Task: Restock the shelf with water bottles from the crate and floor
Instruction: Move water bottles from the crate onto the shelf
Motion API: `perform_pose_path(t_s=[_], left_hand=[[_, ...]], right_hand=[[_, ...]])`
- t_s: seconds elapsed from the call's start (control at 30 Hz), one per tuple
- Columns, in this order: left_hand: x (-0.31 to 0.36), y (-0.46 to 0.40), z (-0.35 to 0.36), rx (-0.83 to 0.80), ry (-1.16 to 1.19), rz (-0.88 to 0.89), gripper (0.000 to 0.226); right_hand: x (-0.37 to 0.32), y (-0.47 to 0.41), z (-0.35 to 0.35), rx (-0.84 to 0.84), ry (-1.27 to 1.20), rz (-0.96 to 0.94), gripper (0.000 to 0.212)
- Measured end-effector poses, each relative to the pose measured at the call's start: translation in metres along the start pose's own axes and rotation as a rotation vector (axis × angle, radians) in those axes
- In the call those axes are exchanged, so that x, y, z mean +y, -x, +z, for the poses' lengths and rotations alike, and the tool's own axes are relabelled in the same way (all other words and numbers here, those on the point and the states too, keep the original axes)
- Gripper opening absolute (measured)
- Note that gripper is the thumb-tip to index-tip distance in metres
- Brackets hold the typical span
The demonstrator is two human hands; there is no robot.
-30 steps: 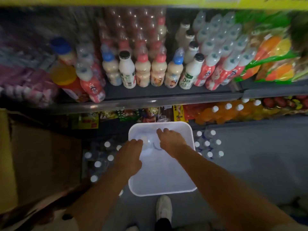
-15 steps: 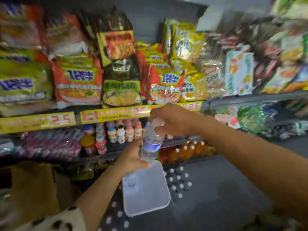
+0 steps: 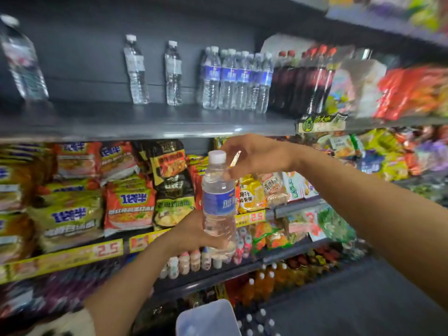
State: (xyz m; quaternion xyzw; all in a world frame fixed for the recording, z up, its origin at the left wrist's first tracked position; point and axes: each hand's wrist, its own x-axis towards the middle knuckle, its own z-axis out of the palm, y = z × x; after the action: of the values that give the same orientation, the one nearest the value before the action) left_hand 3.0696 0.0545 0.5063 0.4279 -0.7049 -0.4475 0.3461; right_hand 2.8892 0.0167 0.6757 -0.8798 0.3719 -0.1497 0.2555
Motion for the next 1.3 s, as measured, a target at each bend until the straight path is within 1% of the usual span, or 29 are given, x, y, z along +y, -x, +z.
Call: perform_pose_path(t_s=[0.1,0.13,0.27,0.33,0.37,0.4,0.43,0.5,0.53,0.6,0.63,0.7,0.8,0.83,0.93,1.0,1.03,1.07,1.13,1.17,1.23,1.3], left_hand=[[0.028,0.003,-0.012,-0.105,-0.037,-0.006,0.044],[0.035,0.003,-0.016,-0.142,-0.056,-0.014,0.048],[0.058,-0.003,-0.022,-0.228,-0.080,-0.064,0.057],[0.066,-0.010,-0.025,-0.236,-0.057,-0.072,0.061],[0.070,-0.016,-0.027,-0.229,-0.044,-0.065,0.061],[0.074,-0.022,-0.030,-0.218,-0.027,-0.054,0.063],[0.078,-0.030,-0.034,-0.205,-0.012,-0.038,0.066],[0.089,-0.047,-0.039,-0.155,0.000,-0.001,0.068],[0.096,-0.056,-0.040,-0.106,-0.005,0.018,0.067],[0.111,-0.078,-0.044,-0.001,-0.034,0.059,0.067],[0.120,-0.091,-0.048,0.034,-0.063,0.076,0.070],[0.138,-0.123,-0.061,0.107,-0.130,0.101,0.082],[0.167,-0.173,-0.080,0.232,-0.212,0.101,0.112],[0.174,-0.190,-0.085,0.248,-0.215,0.094,0.116],[0.181,-0.244,-0.099,0.311,-0.217,0.087,0.103],[0.177,-0.280,-0.105,0.356,-0.225,0.066,0.114],[0.174,-0.297,-0.108,0.371,-0.237,0.042,0.113],[0.170,-0.314,-0.110,0.368,-0.239,0.021,0.099],[0.161,-0.345,-0.112,0.391,-0.248,-0.023,0.055],[0.156,-0.359,-0.112,0.417,-0.256,-0.028,0.046],[0.146,-0.381,-0.114,0.451,-0.271,-0.046,0.050],[0.136,-0.400,-0.118,0.494,-0.292,-0.067,0.065]], right_hand=[[-0.012,0.006,-0.010,-0.057,0.047,-0.001,0.043],[-0.016,0.009,-0.015,-0.061,0.031,-0.004,0.044],[-0.025,0.021,-0.033,-0.069,0.025,-0.047,0.029],[-0.025,0.020,-0.041,-0.030,0.060,-0.076,0.031],[-0.025,0.018,-0.045,0.003,0.078,-0.084,0.037],[-0.025,0.016,-0.051,0.036,0.093,-0.088,0.044],[-0.025,0.014,-0.059,0.067,0.098,-0.092,0.047],[-0.022,0.009,-0.079,0.129,0.085,-0.092,0.033],[-0.021,0.006,-0.091,0.162,0.068,-0.089,0.031],[-0.019,-0.002,-0.117,0.233,0.042,-0.108,0.045],[-0.016,-0.009,-0.131,0.272,0.056,-0.115,0.048],[-0.010,-0.025,-0.157,0.343,0.107,-0.117,0.044],[0.004,-0.052,-0.197,0.424,0.141,-0.126,0.032],[0.011,-0.062,-0.210,0.446,0.153,-0.122,0.030],[0.041,-0.095,-0.242,0.482,0.148,-0.097,0.028],[0.064,-0.119,-0.259,0.482,0.140,-0.080,0.029],[0.076,-0.132,-0.266,0.479,0.143,-0.067,0.028],[0.088,-0.144,-0.272,0.475,0.151,-0.055,0.027],[0.111,-0.171,-0.284,0.449,0.158,-0.043,0.027],[0.121,-0.184,-0.288,0.426,0.156,-0.044,0.027],[0.138,-0.207,-0.296,0.389,0.174,-0.040,0.031],[0.151,-0.225,-0.302,0.362,0.206,-0.022,0.034]])
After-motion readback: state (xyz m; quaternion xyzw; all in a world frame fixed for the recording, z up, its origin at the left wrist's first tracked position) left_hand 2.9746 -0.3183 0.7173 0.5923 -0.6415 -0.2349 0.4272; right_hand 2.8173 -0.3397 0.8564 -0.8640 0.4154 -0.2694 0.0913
